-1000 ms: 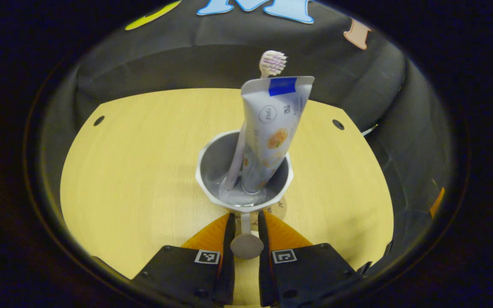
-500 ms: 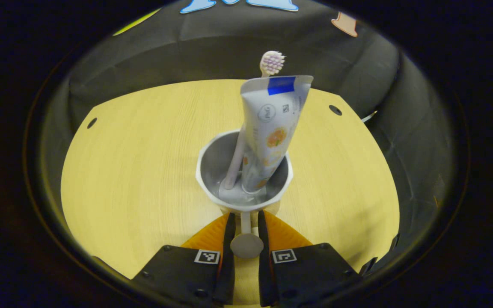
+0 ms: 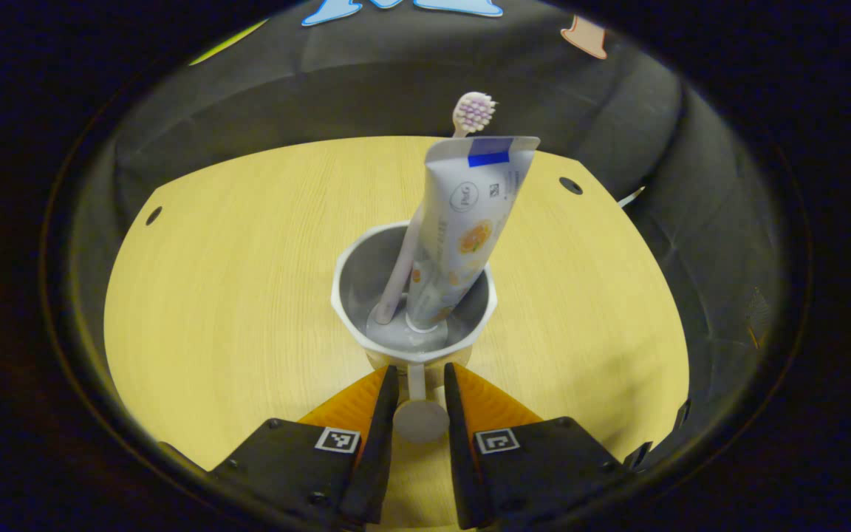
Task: Put the toothbrush and toothpaste on the desktop into the cup, then pick up the cup and place it on the coaster on the desktop.
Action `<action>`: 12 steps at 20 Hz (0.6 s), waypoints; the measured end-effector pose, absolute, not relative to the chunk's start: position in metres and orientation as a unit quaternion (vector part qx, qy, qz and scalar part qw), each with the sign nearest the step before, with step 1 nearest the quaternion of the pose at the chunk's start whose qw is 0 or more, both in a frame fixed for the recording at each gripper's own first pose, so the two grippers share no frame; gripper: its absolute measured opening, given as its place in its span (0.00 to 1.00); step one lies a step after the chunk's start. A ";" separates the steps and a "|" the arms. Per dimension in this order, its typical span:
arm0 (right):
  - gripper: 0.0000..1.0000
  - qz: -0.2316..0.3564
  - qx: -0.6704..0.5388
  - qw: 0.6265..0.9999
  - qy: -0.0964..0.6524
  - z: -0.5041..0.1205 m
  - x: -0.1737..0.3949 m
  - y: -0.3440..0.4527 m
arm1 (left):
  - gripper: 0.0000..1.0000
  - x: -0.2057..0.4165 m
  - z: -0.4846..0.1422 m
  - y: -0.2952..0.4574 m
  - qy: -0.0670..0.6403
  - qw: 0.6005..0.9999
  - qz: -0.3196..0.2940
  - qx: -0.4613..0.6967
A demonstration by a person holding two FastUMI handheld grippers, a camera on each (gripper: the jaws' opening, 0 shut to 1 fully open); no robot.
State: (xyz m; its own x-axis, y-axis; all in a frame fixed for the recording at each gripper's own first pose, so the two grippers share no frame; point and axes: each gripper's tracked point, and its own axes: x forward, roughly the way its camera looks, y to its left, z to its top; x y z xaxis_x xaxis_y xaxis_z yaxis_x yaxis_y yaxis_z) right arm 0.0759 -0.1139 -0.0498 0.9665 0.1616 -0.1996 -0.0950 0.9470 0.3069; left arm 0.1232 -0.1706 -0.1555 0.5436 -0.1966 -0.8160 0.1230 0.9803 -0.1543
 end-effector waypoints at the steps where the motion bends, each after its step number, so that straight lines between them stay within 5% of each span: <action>1: 0.83 0.064 0.145 0.981 0.110 -0.048 0.076 -0.113 | 0.49 0.122 -0.150 -0.177 0.464 0.879 -0.099 -0.050; 3: 0.83 0.062 0.135 0.983 0.104 -0.044 0.076 -0.112 | 0.70 0.120 -0.137 -0.178 0.447 0.886 -0.106 -0.056; 5: 0.83 0.063 0.123 0.986 0.095 -0.037 0.074 -0.108 | 0.79 0.116 -0.116 -0.176 0.419 0.900 -0.106 -0.057; 7: 0.83 0.064 0.107 0.989 0.083 -0.028 0.074 -0.104 | 0.76 0.114 -0.091 -0.166 0.383 0.916 -0.101 -0.057; 10: 0.83 0.069 0.087 0.992 0.060 -0.012 0.068 -0.097 | 1.00 0.111 -0.045 -0.153 0.312 0.943 -0.094 -0.061; 12: 0.83 0.067 0.073 0.994 0.048 -0.003 0.065 -0.092 | 0.97 0.108 -0.014 -0.145 0.260 0.959 -0.093 -0.061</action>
